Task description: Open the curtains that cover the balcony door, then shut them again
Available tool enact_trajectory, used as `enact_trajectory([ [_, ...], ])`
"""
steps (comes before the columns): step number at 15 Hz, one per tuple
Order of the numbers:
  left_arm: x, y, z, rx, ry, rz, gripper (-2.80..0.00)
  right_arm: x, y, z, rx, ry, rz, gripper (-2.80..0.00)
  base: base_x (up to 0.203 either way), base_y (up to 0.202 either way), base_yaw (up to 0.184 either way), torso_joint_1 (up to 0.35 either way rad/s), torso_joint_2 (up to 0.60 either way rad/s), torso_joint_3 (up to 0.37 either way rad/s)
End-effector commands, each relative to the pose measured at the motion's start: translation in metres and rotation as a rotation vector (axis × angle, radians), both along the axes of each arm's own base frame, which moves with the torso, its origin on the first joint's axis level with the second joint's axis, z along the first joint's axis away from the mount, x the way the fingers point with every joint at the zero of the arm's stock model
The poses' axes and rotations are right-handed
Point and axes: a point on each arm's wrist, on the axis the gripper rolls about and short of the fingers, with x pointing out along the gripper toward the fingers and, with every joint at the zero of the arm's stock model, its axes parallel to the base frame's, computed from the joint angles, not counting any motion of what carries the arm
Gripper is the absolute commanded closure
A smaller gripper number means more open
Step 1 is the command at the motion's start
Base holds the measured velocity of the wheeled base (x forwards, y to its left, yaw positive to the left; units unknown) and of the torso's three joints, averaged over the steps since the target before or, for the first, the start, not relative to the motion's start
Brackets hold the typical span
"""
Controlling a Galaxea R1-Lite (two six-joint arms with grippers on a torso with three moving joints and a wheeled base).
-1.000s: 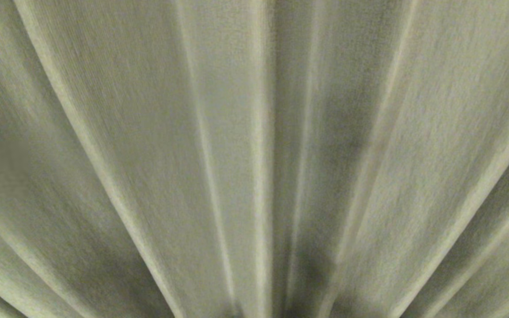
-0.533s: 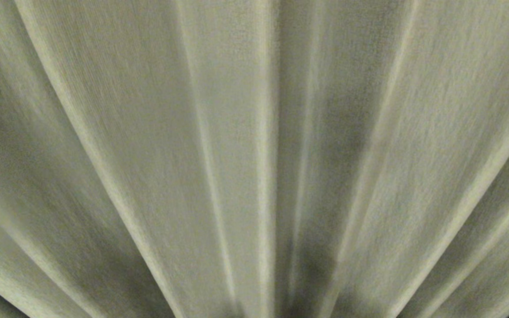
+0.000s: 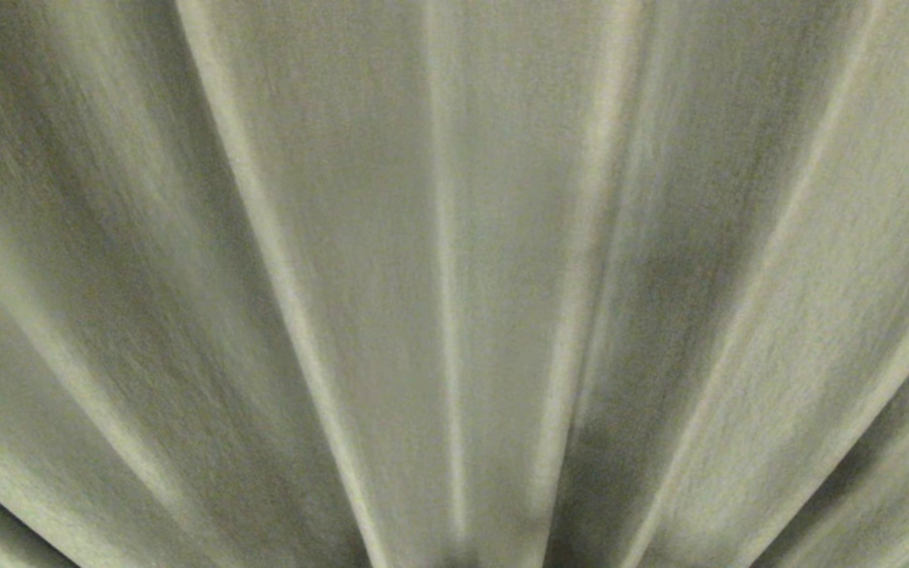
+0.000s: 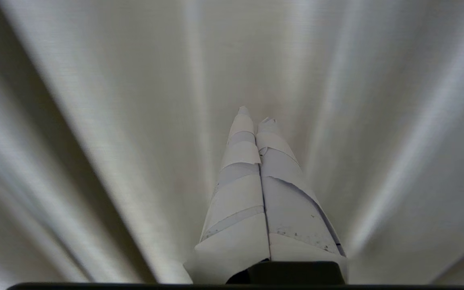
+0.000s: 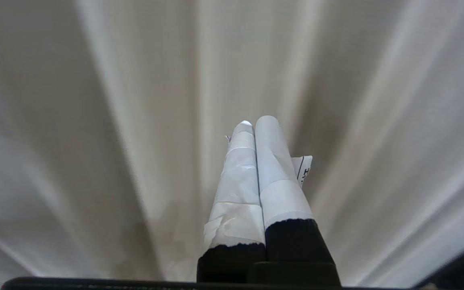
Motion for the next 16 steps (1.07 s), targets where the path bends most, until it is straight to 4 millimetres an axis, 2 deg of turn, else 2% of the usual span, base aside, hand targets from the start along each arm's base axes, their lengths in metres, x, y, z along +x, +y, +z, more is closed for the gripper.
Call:
enact_trajectory([
  [1, 0.0000, 0.0000, 0.0000, -0.001, -0.001, 0.001, 0.00, 0.0001, 0.0000, 0.0000, -0.001, 0.002, 0.001, 0.00, 0.000, 0.199, 0.000, -0.001, 0.00, 0.003],
  [16, 0.0000, 0.0000, 0.0000, -0.001, -0.001, 0.001, 0.00, 0.0001, 0.0000, 0.0000, -0.001, 0.002, 0.001, 0.00, -0.001, 0.190, 0.001, 0.002, 0.00, 0.002],
])
